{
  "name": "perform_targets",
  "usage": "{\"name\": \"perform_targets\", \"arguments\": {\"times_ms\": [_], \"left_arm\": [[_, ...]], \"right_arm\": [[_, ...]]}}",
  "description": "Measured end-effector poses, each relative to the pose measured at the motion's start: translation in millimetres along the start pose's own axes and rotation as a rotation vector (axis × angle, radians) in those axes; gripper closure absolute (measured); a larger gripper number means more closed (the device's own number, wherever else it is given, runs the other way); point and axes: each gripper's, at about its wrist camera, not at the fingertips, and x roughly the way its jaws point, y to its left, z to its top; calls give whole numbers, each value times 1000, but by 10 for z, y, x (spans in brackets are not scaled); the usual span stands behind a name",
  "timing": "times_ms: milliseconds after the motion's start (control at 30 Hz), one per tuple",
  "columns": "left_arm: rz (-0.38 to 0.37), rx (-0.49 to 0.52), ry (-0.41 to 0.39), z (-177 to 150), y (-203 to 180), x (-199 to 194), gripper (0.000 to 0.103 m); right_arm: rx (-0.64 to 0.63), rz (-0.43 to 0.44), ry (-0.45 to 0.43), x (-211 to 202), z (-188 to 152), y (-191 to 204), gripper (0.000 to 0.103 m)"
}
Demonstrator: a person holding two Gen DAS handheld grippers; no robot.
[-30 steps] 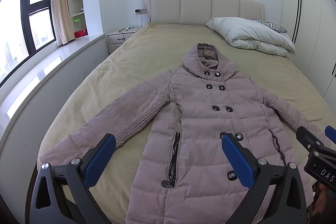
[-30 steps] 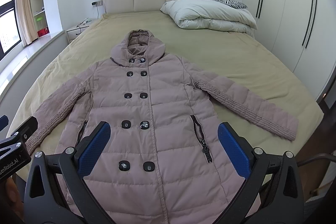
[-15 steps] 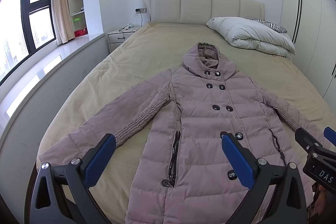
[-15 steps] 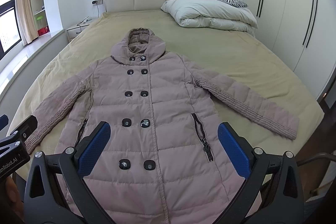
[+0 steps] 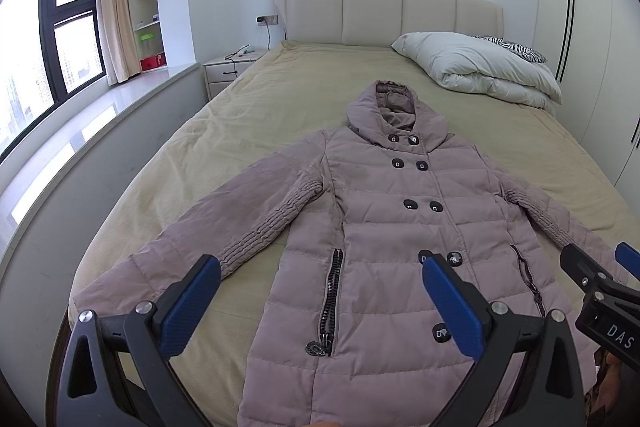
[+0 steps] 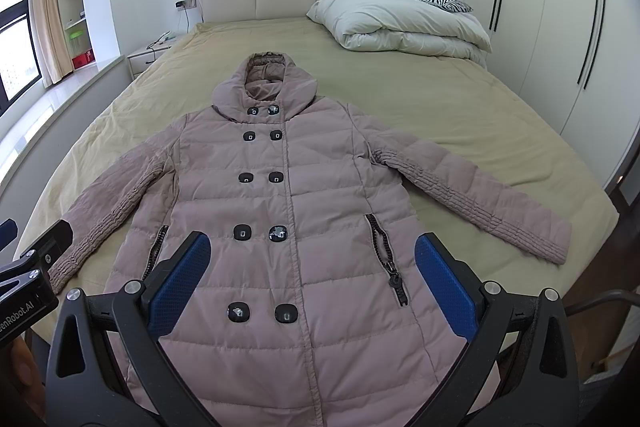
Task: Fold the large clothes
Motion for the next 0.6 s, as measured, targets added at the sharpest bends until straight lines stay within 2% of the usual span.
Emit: {"name": "perform_targets", "arguments": {"times_ms": [267, 400, 533, 600], "left_arm": [[-8, -20, -6, -105, 26, 57, 0], [-35, -69, 9, -279, 247, 166, 0], [-179, -292, 135, -520, 822, 440, 0], [-188, -414, 157, -683, 1138, 546, 0]], "right_arm": [[3, 7, 9, 27, -33, 21, 0], [19, 43, 23, 121, -52, 23, 0], [69, 138, 48, 263, -109, 44, 0], [87, 200, 57, 327, -134, 84, 0]]}}
